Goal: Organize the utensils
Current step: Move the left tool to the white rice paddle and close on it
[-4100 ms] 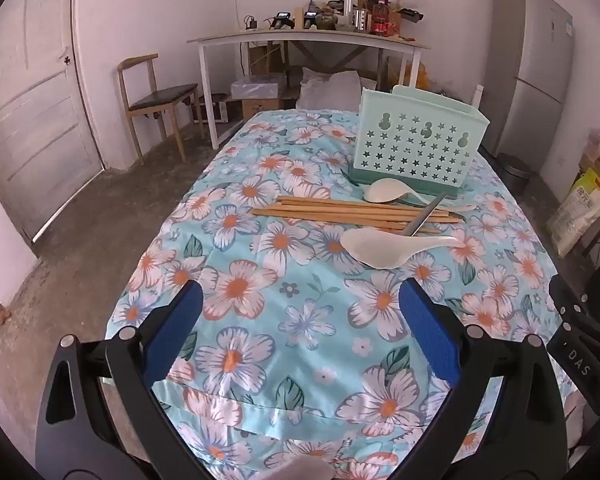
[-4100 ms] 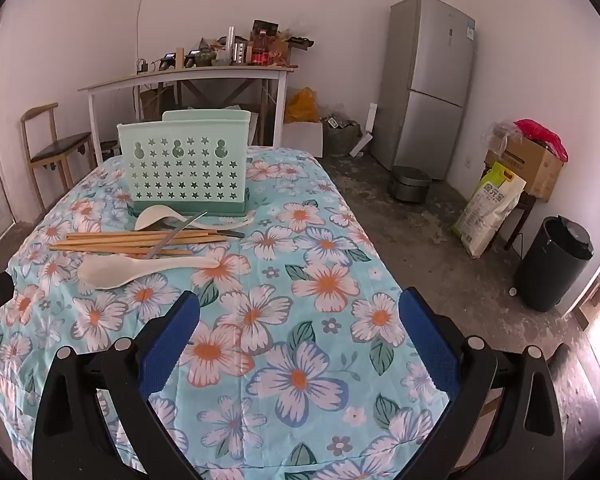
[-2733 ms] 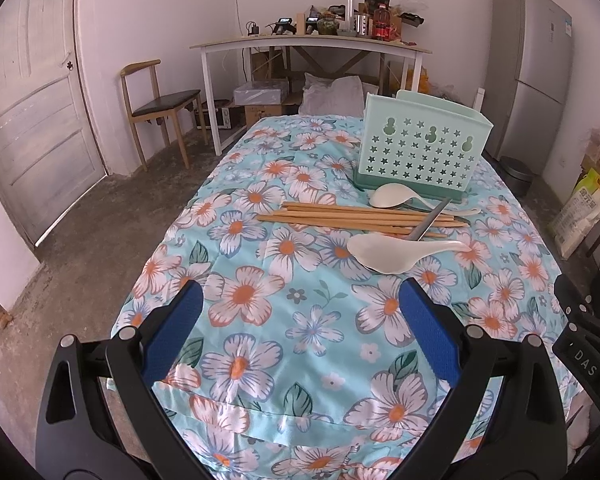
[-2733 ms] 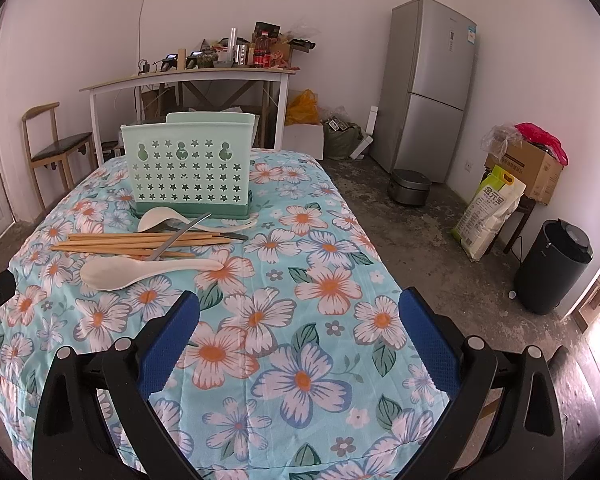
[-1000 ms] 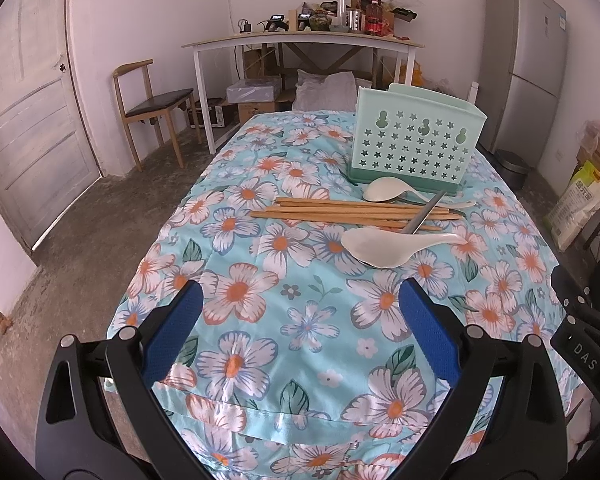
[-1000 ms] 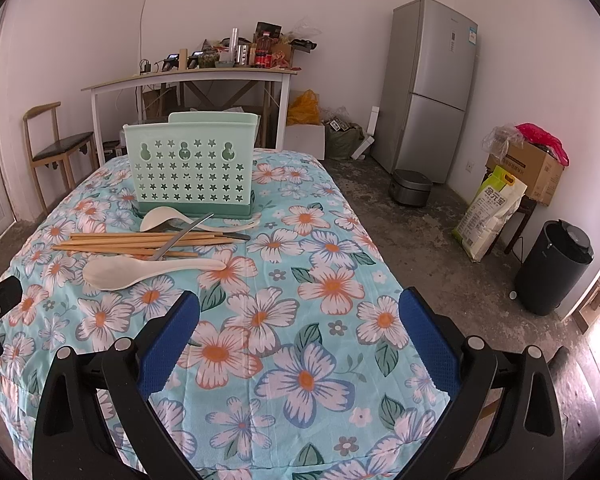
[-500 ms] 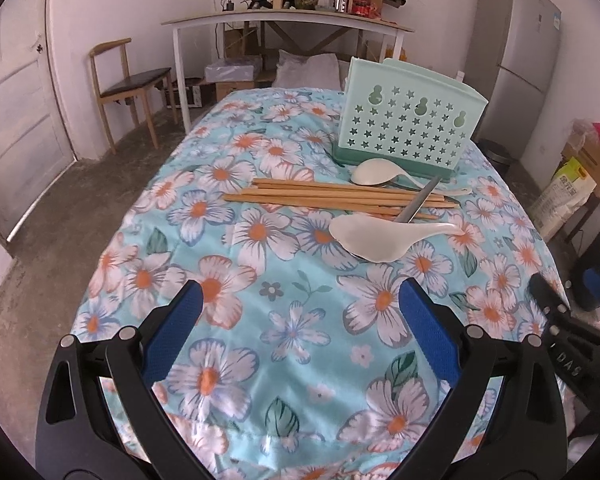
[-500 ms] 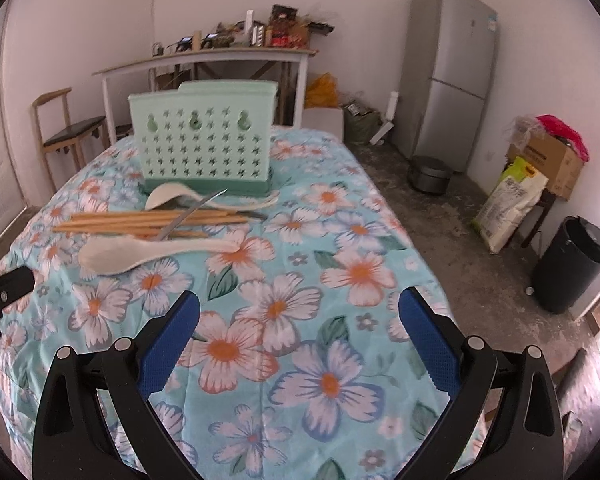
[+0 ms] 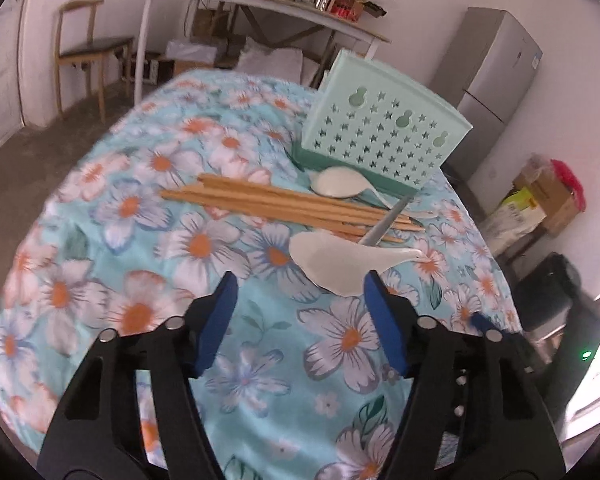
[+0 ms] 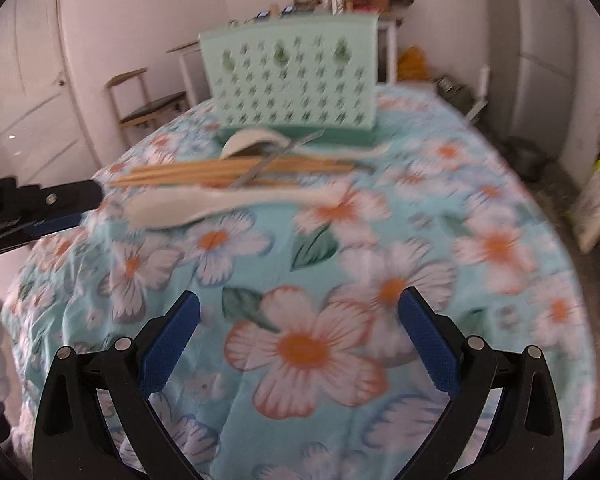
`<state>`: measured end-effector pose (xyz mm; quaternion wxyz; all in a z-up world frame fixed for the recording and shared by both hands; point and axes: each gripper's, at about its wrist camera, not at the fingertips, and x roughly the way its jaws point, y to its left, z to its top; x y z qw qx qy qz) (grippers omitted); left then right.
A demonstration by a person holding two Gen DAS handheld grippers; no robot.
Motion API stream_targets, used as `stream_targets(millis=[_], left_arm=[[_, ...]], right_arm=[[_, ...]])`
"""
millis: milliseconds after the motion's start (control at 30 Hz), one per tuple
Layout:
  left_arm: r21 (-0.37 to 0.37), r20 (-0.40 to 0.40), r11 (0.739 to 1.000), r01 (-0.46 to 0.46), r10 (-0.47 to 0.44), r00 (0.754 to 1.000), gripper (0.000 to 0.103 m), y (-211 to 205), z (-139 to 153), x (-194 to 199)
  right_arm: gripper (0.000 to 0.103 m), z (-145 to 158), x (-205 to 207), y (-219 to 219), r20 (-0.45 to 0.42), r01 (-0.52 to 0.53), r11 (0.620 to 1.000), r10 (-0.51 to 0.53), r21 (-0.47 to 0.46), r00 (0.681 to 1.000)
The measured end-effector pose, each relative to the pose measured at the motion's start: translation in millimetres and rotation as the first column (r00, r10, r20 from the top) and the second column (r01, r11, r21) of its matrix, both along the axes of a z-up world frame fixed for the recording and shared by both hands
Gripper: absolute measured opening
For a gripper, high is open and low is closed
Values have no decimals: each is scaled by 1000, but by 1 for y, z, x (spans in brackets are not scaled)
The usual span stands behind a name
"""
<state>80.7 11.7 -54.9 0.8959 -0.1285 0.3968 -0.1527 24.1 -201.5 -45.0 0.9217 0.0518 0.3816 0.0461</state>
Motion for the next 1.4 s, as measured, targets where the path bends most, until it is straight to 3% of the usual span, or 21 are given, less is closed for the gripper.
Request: stream_targets(millis=[133,333,533,833,1033,1133,1300,1400], left_arm=[[-107,-86,994,-17,8,996,34,4,-18,15],[-207,-161,977,-49,15,987,27,5,-39,32],[-215,-159,975,-49,14,987,6,0,-40,34],[-206,-133,976,-66,39,990,2,9,-28,23],[-180,-116,975,-132,113,987,2,26,-19,12],[-200,-140,959,-200,175,975,3,38,-22,12],[-287,-241,914,-285,219,945,22,54,-35,21],[-322,-293,895,-310,217,931,26,58,-42,26]], right_arm=[[97,-3,-3,-1,32,-24,999,23,37,999],[97,-2,-6,-6,46,-36,997,33,69,998],[97,-3,-5,-9,55,-36,995,31,93,998],[97,-3,-6,-11,56,-45,993,39,109,998],[97,-3,-5,-12,60,-65,990,58,122,997],[97,-4,-5,-12,59,-74,989,67,126,996],[97,-4,-4,-13,60,-84,987,77,136,995],[97,-4,-4,-13,58,-85,987,77,136,995]])
